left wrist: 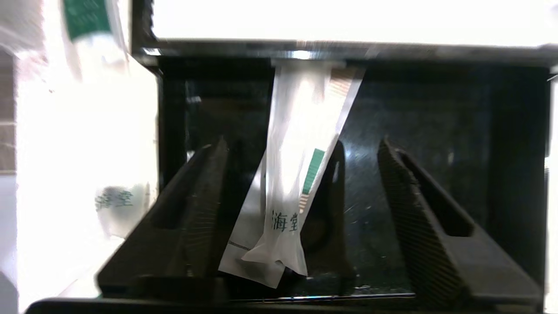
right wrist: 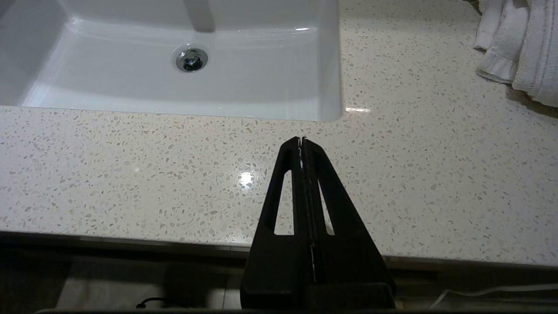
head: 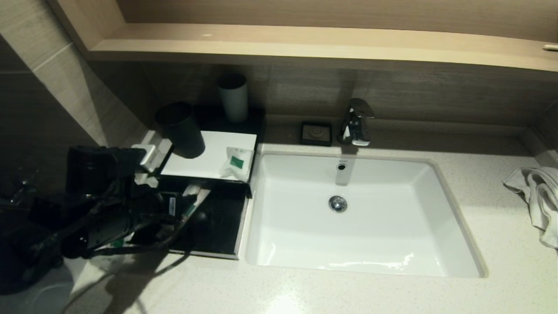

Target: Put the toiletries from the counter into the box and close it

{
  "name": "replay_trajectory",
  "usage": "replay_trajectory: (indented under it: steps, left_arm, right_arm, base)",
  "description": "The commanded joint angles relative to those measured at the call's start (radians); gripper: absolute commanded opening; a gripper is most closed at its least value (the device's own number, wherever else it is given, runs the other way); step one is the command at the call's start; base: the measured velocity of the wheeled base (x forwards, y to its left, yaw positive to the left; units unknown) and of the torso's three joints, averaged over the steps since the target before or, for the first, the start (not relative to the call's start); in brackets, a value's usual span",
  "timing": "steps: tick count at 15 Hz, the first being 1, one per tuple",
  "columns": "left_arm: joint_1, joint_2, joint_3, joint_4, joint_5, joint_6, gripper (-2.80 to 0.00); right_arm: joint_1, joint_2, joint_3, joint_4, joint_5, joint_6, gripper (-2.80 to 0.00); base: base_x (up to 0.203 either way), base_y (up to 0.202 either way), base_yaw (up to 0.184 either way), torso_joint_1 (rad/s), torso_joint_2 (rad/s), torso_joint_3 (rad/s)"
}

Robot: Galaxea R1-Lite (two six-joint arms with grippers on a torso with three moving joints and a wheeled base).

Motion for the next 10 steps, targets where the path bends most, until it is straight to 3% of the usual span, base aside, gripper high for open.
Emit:
replay_trajectory:
  steps: [1,4,5,6,10]
  left_arm:
    - [-0.005,-0.070,0.005,-0.002,0.000,-0.001,0.00]
    - [-0.007,-0.122,0.018,0.005,0.000,-0.002,0.00]
    - [-0.006,-0.129,0.019,0.004,0.000,-0.003,-1.23]
    - [-0.006,-0.133,0.019,0.005,0.000,-0.003,-2.80]
    - [-0.008,-0.141,0.009,-0.001,-0.005,-0.002,-2.80]
  right_arm:
    - [0.000,0.000,0.000,0.000,0.001,0.000,-2.80]
    - [0.000,0.000,0.000,0.000,0.001,0.000,-2.80]
    - [0.000,0.000,0.000,0.000,0.001,0.000,-2.80]
    - [-0.001,0.000,0.000,0.000,0.001,0.000,-2.80]
    - [0.000,0.000,0.000,0.000,0.001,0.000,-2.80]
  base:
    - [0.000,0.000,0.000,0.000,0.00,0.000]
    - [0.000,0.000,0.000,0.000,0.00,0.000]
    - [0.000,0.000,0.000,0.000,0.00,0.000]
    - [0.000,0.000,0.000,0.000,0.00,0.000]
    - [0.000,0.000,0.000,0.000,0.00,0.000]
